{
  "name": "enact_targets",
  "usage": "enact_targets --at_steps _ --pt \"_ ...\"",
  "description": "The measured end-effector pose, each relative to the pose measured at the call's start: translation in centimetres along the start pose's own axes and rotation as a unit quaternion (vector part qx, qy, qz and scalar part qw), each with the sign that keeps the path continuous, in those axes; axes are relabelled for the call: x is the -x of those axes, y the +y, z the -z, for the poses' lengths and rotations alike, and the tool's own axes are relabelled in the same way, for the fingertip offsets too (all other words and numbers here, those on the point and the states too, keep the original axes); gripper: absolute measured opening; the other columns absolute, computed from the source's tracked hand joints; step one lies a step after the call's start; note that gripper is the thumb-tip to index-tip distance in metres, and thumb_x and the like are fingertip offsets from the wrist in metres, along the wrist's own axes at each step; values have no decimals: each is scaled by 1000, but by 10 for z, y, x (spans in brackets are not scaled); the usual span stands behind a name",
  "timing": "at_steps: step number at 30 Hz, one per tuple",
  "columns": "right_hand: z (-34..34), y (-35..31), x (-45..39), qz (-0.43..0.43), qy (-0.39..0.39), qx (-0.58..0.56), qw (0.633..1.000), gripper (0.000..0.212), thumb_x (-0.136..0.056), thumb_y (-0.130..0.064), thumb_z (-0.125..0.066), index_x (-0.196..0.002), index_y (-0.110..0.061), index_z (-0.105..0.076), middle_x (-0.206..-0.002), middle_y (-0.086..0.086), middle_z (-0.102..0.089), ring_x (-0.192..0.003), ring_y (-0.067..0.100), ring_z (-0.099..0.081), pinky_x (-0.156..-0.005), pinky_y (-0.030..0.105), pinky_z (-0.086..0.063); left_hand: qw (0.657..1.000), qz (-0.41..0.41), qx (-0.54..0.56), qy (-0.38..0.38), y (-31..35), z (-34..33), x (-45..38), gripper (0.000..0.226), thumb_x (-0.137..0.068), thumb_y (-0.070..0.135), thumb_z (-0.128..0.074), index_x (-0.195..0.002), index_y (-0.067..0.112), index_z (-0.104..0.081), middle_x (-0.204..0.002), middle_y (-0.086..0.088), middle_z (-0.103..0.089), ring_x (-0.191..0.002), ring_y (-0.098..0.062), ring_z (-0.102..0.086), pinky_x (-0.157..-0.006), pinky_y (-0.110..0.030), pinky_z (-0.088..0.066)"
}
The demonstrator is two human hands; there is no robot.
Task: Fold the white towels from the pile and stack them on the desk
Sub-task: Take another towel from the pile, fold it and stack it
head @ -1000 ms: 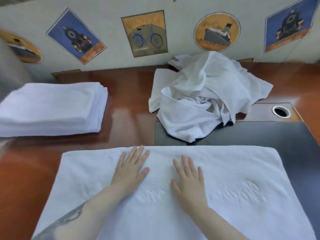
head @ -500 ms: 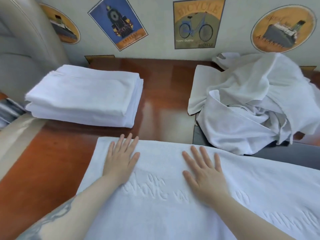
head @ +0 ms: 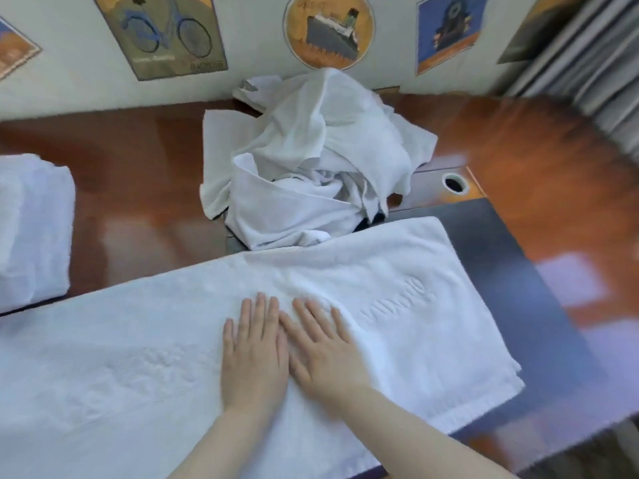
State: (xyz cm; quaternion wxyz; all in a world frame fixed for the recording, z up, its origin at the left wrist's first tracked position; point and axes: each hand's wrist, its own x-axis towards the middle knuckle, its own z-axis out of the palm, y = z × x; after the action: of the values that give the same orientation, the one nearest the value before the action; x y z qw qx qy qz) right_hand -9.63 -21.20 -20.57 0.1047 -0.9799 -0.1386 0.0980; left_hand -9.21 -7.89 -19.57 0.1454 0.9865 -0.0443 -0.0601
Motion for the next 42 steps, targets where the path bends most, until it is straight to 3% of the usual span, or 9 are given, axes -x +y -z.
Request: enact_targets --at_steps 4,8,11,14,17,21,30,37,42 --pt "12 106 64 -195 30 -8 980 60 -95 -59 -8 -151 -43 8 -159 -15 18 -149 10 16 -118 34 17 990 -126 -12 -55 82 -19 -10 62 -92 39 -24 -145 16 -46 -153 -3 -38 -143 -24 -34 -116 -45 -17" --pt "19 170 120 -376 54 -49 924 61 -98 -59 -12 -152 -44 9 -162 -12 14 -150 12 15 -120 41 9 966 -215 -65 -126 141 -41 -9 71 -91 49 -11 -155 20 -19 -162 0 -8 -150 -24 -4 -118 -45 0" --pt "26 195 157 -525 92 -94 841 72 -97 -62 -31 -156 -26 -11 -165 -1 -6 -151 18 -2 -121 44 -9 955 -246 -82 -147 172 -60 -5 78 -82 63 5 -147 25 27 -153 5 37 -139 -19 40 -113 -42 26" --pt "33 203 170 -474 185 -193 839 33 -91 -38 -62 -119 -21 -59 -144 0 -47 -139 18 -34 -109 33 -31 934 -298 -85 -179 205 -69 4 82 -85 67 -16 -149 36 22 -153 7 39 -135 -19 45 -109 -42 31" --pt "47 208 165 -472 227 -325 787 12 -86 -19 -62 -80 -25 -53 -91 -12 -61 -93 15 -56 -74 27 -43 922 -331 -107 -171 228 -68 9 83 -86 62 -42 -155 34 -5 -163 3 12 -147 -19 23 -115 -55 14" --pt "56 222 168 -501 205 -407 736 16 -88 -25 -64 -96 -27 -50 -86 -9 -61 -83 6 -58 -65 23 -43 926 -355 -97 -82 237 -56 10 70 -62 46 -85 -124 19 -68 -135 -5 -60 -122 -25 -59 -91 -60 -49" --pt "61 224 178 -502 202 -330 774 15 -95 -36 -50 -82 -29 -52 -87 -11 -58 -76 5 -53 -61 27 -41 922 -368 -90 -80 235 -70 43 77 -58 55 -83 -126 25 -65 -140 -5 -56 -127 -25 -55 -102 -54 -25" --pt "58 225 167 -505 71 -300 806 24 -89 -37 -53 -107 -25 -44 -104 -6 -56 -93 20 -57 -65 31 -39 936 -327 72 -104 255 -48 -15 28 -93 21 -52 -117 23 -66 -120 5 -61 -108 -22 -59 -85 -39 -47" --pt "70 218 159 -481 82 -335 806 29 -84 -29 -56 -69 -25 -31 -80 -6 -42 -72 15 -40 -54 28 -28 949 -204 90 -221 279 -20 -85 14 -92 20 -56 -105 20 -61 -106 4 -58 -101 -19 -58 -83 -41 -51"
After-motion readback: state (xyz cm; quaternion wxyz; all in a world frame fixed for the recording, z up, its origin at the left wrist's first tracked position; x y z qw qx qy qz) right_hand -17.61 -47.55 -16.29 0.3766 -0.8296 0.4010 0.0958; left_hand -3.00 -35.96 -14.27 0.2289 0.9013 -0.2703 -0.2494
